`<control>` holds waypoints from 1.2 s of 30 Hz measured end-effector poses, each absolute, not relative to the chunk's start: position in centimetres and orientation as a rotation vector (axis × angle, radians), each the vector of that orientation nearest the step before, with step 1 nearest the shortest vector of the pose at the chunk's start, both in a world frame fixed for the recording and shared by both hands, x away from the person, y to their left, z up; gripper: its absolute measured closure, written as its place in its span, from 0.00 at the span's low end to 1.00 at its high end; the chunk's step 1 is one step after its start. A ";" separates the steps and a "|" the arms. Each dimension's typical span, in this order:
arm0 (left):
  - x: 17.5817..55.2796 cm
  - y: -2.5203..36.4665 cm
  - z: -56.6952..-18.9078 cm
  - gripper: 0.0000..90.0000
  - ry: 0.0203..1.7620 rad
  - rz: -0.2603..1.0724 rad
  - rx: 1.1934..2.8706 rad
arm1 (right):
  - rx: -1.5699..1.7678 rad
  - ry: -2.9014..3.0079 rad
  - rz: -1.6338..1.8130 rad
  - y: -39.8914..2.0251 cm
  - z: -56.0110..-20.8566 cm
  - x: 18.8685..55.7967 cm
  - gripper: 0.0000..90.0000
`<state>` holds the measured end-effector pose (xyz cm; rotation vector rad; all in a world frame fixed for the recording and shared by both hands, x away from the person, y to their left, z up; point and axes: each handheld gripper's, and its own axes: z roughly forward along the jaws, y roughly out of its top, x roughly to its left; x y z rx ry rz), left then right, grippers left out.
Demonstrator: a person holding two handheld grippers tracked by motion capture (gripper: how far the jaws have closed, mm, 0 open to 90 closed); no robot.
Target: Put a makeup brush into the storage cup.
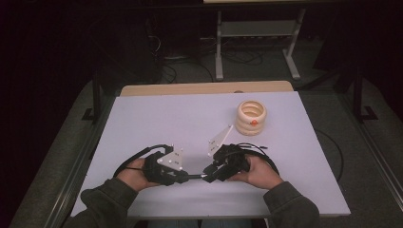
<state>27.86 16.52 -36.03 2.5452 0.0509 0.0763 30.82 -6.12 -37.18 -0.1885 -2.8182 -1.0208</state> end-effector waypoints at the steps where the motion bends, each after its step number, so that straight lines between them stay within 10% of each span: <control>1: 27.8 16.6 -36.0 0.88 0.058 0.073 2.537 | -0.190 -2.813 -1.022 -6.2 -37.2 30.9 0.77; 27: 27.9 15.9 -36.5 0.73 0.029 -0.008 2.571 | -0.056 -2.869 -0.859 -5.2 -36.2 30.6 0.85; 36: 27.7 15.6 -36.7 0.88 0.012 0.024 2.584 | -0.030 -2.903 -0.831 -4.6 -35.2 30.1 0.84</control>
